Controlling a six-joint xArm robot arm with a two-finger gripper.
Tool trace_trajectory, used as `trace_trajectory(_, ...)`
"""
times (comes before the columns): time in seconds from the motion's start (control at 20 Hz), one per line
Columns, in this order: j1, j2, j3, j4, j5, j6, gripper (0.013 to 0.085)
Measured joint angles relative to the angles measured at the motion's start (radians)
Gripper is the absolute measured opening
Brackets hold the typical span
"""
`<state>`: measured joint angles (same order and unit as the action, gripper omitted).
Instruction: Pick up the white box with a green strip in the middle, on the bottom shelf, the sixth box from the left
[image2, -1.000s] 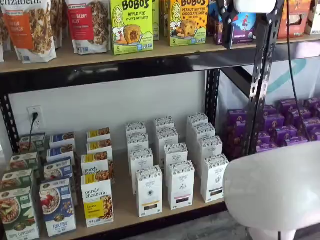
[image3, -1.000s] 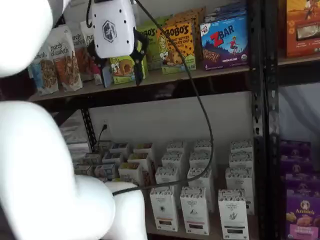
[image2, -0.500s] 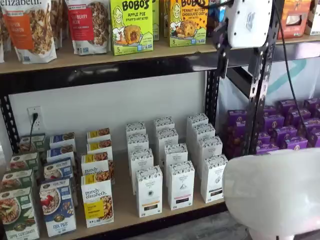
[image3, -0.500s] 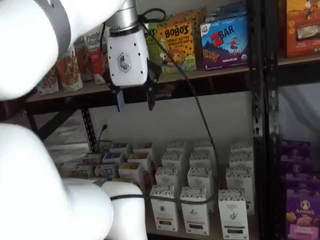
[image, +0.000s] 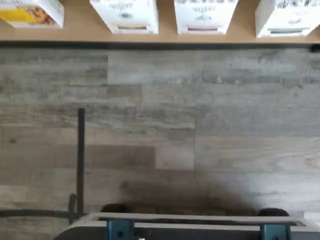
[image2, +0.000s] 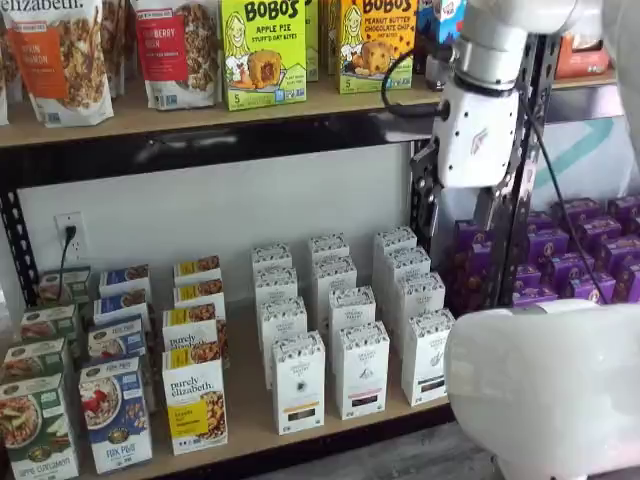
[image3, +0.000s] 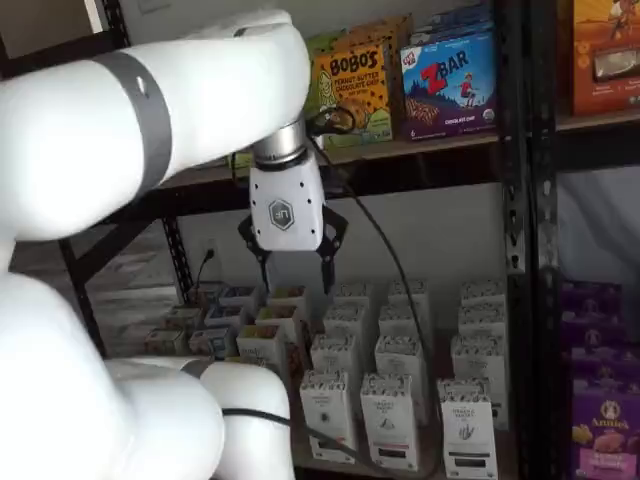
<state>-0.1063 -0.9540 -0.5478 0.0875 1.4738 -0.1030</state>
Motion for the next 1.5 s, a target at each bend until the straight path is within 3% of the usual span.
trace_trajectory(0.15, 0.017, 0.012, 0.061, -0.020, -0.070, 0.015, 0.0850)
trace_trajectory(0.3, 0.029, -0.003, 0.157, -0.025, -0.212, 0.020, 0.0850)
trace_trajectory(0.5, 0.044, 0.080, 0.183, -0.034, -0.253, 0.035, 0.0850)
trace_trajectory(0.65, 0.055, 0.098, 0.235, -0.035, -0.348, 0.043, 0.0850)
trace_trajectory(0.85, 0.081, 0.192, 0.281, -0.112, -0.485, 0.105, 0.0850)
trace_trajectory(1.2, 0.054, 0.347, 0.317, -0.075, -0.728, 0.054, 0.0850)
trace_trajectory(1.5, 0.042, 0.520, 0.280, -0.068, -0.862, 0.034, 0.0850)
